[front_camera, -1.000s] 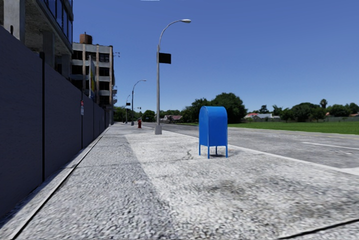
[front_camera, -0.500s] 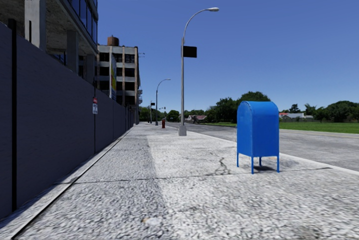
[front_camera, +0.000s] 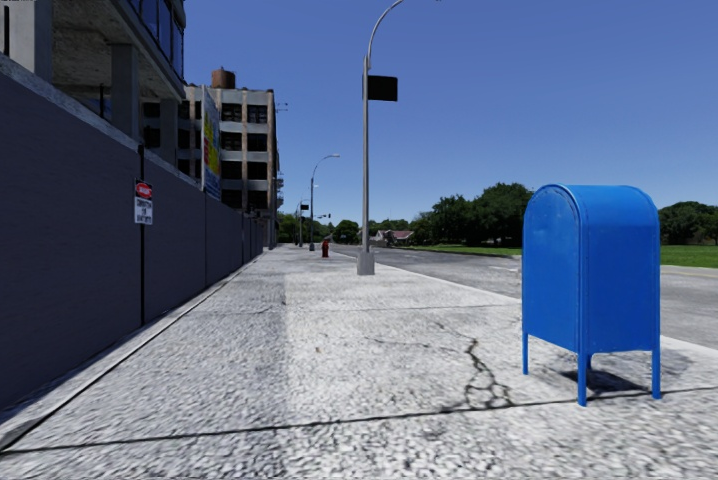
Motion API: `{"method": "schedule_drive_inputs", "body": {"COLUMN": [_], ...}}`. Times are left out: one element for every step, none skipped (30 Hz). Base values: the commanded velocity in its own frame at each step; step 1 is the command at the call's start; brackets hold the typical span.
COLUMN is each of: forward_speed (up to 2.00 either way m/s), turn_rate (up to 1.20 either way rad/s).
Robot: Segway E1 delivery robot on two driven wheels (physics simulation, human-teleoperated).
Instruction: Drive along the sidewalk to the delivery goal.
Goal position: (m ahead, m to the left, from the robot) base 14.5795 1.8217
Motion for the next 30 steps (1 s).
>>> {"method": "schedule_drive_inputs", "body": {"forward_speed": [2.00, 2.00, 2.00, 2.00, 2.00, 2.00, 2.00, 2.00, 2.00, 2.00, 2.00, 2.00, 2.00, 2.00, 2.00, 2.00, 2.00, 2.00, 2.00, 2.00, 2.00, 2.00, 2.00, 2.00, 2.00, 2.00, 2.00, 2.00, 2.00, 2.00], "turn_rate": [0.00, 0.00, 0.00, 0.00, 0.00, 0.00, 0.00, 0.00, 0.00, 0.00, 0.00, 0.00, 0.00, 0.00, 0.00, 0.00, 0.00, 0.00, 0.00, 0.00, 0.00, 0.00, 0.00, 0.00, 0.00, 0.00, 0.00, 0.00, 0.00, 0.00]}}
